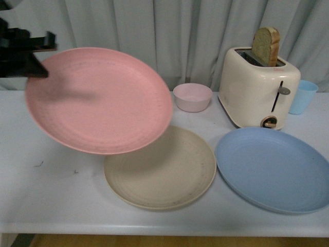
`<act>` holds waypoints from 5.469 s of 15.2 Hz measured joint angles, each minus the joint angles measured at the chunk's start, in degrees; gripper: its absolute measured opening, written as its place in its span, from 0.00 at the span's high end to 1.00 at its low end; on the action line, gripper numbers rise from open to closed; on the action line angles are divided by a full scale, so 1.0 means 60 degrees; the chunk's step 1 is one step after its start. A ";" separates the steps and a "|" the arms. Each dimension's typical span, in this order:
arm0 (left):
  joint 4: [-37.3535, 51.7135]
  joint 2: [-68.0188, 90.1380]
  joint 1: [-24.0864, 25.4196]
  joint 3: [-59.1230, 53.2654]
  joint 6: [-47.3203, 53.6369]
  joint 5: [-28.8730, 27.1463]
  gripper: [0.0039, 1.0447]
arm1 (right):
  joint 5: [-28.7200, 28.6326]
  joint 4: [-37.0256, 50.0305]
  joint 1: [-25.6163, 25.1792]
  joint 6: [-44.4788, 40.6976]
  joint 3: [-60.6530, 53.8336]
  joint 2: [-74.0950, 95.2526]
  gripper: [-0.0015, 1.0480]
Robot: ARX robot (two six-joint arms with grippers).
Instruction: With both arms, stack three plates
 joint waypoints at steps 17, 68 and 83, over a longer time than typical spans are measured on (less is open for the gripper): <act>0.0608 0.3093 -0.1945 0.0648 -0.2142 -0.0565 0.98 | 0.0000 0.0000 0.0000 0.0000 0.0000 0.0000 0.06; 0.1089 -1.6083 0.0175 -1.0670 0.0007 -0.1235 0.99 | 0.0000 -0.0004 0.0000 0.0000 0.0000 0.0000 0.06; 0.1067 -1.6072 0.0175 -1.0670 0.0011 -0.1231 0.06 | -0.0991 0.2466 -0.1326 0.0415 0.5654 1.3872 0.06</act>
